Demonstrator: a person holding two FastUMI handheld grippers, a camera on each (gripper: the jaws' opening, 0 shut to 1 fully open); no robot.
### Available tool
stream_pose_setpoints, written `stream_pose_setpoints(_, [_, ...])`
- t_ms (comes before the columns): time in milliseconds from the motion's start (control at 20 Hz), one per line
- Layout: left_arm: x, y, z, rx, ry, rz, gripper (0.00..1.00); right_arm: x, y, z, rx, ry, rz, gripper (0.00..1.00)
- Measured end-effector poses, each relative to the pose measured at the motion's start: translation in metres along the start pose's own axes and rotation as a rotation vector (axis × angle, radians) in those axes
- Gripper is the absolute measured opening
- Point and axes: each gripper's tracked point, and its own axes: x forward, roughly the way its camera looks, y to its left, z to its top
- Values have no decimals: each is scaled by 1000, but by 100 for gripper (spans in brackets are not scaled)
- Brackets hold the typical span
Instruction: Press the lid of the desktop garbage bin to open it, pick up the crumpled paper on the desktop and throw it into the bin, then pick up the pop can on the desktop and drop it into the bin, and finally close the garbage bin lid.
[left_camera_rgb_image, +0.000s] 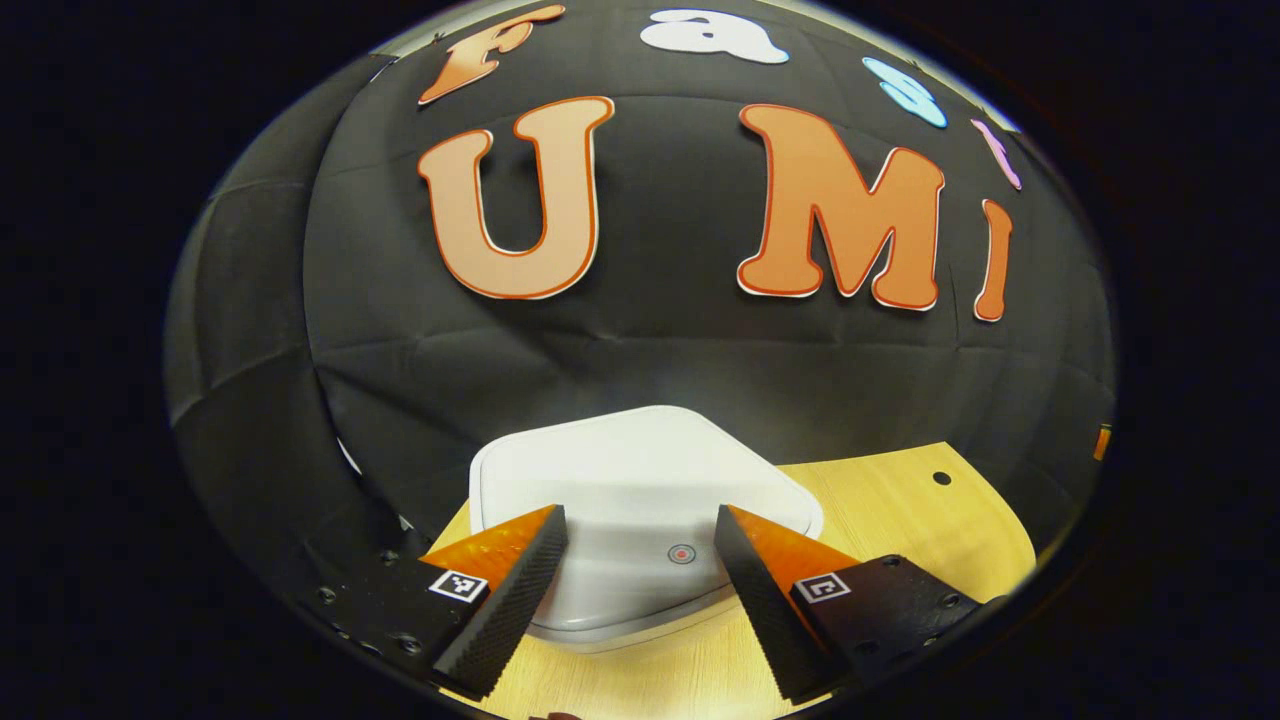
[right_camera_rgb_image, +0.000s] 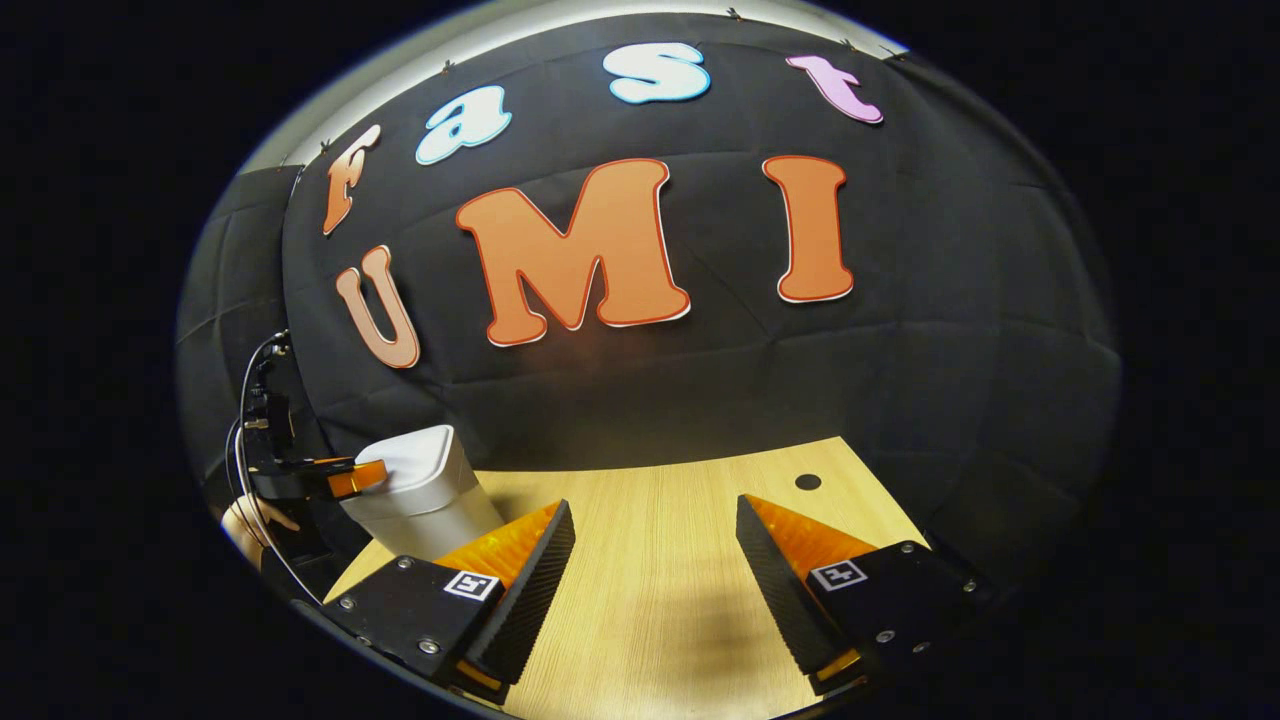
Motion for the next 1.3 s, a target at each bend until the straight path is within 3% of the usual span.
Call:
stream_pose_setpoints(450, [-60,-50,67,59,-197,-26,95,-2,13,17,-6,-58,14,97])
stream_pose_setpoints(700, [-95,-83,75,66,-245,-72,95,-6,15,25,-13,-102,7,97])
stream_pose_setpoints(900, [-115,-110,69,40,-267,-111,95,-8,11,22,-45,-136,-23,97])
stream_pose_setpoints(1300, [-132,-116,25,-2,-262,-71,95,-17,1,7,-122,-257,-107,97])
